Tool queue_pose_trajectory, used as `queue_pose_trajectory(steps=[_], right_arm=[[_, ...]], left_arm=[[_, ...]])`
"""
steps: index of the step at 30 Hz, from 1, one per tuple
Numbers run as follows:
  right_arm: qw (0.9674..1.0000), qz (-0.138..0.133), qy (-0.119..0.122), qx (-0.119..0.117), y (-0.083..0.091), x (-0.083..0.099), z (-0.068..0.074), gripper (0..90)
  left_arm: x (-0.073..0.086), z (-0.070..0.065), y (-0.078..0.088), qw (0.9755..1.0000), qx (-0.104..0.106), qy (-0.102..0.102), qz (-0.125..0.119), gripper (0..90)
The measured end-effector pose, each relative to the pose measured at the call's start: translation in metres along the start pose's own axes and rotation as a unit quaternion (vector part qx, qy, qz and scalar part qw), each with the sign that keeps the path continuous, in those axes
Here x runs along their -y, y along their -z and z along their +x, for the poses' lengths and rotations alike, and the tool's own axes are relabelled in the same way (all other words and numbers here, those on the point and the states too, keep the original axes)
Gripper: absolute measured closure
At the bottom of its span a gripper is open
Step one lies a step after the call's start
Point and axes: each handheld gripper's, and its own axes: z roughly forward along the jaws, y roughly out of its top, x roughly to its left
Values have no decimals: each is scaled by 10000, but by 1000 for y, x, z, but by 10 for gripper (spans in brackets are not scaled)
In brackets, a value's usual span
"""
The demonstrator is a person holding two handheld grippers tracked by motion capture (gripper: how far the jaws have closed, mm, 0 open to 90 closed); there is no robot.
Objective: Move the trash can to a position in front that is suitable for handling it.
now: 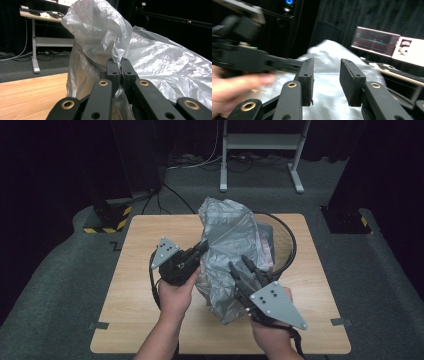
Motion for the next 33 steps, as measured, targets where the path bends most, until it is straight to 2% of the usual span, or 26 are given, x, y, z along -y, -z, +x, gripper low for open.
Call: queue_pose_trajectory(steps=[1, 2, 3, 4, 5, 6, 7, 8, 9, 10, 11, 12, 18, 22, 23, 28, 29, 31, 33], right_arm=[[10000, 0, 0, 0, 0, 0, 0, 637], [10000, 21, 1, 68, 2, 0, -6, 630], [9998, 77, -50, 190, 7, 2, -19, 619], [9998, 77, -50, 190, 7, 2, -19, 619], [9994, 159, -87, 303, 10, 4, -32, 608], [9994, 159, -87, 303, 10, 4, -32, 608], [9987, 217, -80, 444, 14, 7, -44, 594], [9987, 217, -80, 444, 14, 7, -44, 594], [9980, 270, -121, 558, 19, 9, -55, 581], [9980, 270, -121, 558, 19, 9, -55, 581], [9971, 306, -127, 686, 23, 12, -65, 572], [9971, 306, -127, 686, 23, 12, -65, 572], [9925, 528, -270, 1068, 37, 29, -97, 520], [9902, 646, -316, 1193, 42, 39, -107, 500], [9884, 760, -355, 1268, 44, 47, -112, 481], [9854, 917, -456, 1357, 47, 61, -120, 455], [9836, 1038, -507, 1384, 47, 70, -123, 432], [9826, 1110, -544, 1385, 47, 75, -124, 416], [9794, 1324, -628, 1389, 45, 92, -128, 383]], left_arm=[[0, 0, 0, 10000, -1, -9, -17, 875], [0, -1, 0, 10000, 1, -33, -35, 876], [-1, -2, 0, 10000, -2, -61, -51, 878], [-1, -2, 0, 10000, -2, -61, -51, 878], [-1, -3, 0, 9999, 4, -66, -93, 878], [-1, -3, 0, 9999, 4, -66, -93, 879], [-1, -3, 0, 9999, 0, -85, -106, 879], [-1, -4, 0, 9999, -1, -92, -111, 879], [-1, -4, 1, 9998, 5, -108, -142, 879], [-1, -4, 1, 9998, 5, -108, -142, 880], [-1, -4, 1, 9998, 14, -129, -176, 880], [-1, -4, 1, 9998, 14, -129, -176, 880], [-2, -7, 2, 9993, 48, -213, -289, 883], [-4, -8, 2, 9991, 70, -247, -345, 883], [-5, -10, 3, 9989, 89, -267, -381, 884], [-7, -13, 4, 9985, 115, -308, -449, 885], [-8, -14, 4, 9981, 132, -327, -500, 885], [-8, -15, 4, 9980, 143, -358, -509, 885], [-10, -17, 3, 9976, 160, -378, -551, 886]])
